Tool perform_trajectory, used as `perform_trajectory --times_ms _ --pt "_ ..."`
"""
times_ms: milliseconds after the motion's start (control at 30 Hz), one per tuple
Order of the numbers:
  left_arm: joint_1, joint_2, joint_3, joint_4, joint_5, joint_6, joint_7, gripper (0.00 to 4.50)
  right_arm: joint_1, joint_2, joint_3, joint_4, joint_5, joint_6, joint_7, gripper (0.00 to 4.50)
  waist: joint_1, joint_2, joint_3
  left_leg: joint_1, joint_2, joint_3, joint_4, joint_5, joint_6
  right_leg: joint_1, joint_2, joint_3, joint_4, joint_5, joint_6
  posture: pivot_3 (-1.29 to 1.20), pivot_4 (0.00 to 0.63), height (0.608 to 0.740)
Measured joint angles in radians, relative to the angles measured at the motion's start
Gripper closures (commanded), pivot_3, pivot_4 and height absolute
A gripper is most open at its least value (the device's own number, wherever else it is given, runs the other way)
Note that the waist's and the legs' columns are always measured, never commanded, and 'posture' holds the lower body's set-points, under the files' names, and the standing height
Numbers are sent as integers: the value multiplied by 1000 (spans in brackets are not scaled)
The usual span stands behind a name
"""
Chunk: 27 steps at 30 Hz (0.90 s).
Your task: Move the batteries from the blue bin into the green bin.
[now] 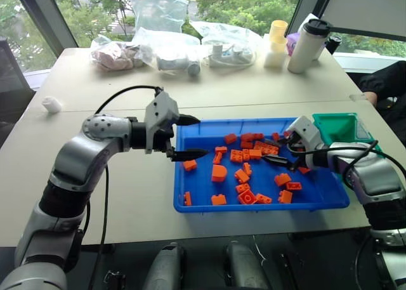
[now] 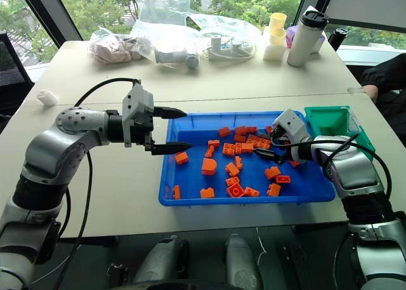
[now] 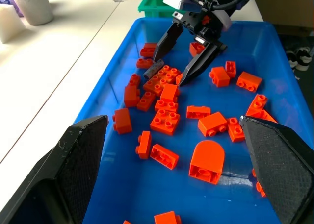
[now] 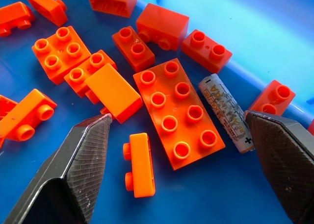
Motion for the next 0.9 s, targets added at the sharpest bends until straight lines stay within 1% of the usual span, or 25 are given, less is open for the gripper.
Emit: perform_trajectory --times_ms 233,633,767,900 --pt "0 0 -2 0 9 -1 3 0 -9 1 58 5 -36 -38 47 30 0 0 0 0 0 0 0 0 0 0 0 0 0 0 0 0 150 740" --pt "1 0 -10 0 25 -3 1 0 -6 1 69 27 -104 -102 53 30 0 0 0 0 0 0 0 0 0 0 0 0 0 0 0 0 150 740" --pt "1 0 -13 1 33 -8 1 0 4 -3 59 17 -96 -70 66 30 1 0 0 0 0 0 0 0 0 0 0 0 0 0 0 0 150 740" --pt "10 1 -17 4 46 -11 0 0 44 -33 37 -43 -73 3 76 30 2 0 0 0 0 0 0 0 0 1 0 0 0 0 0 0 150 740"
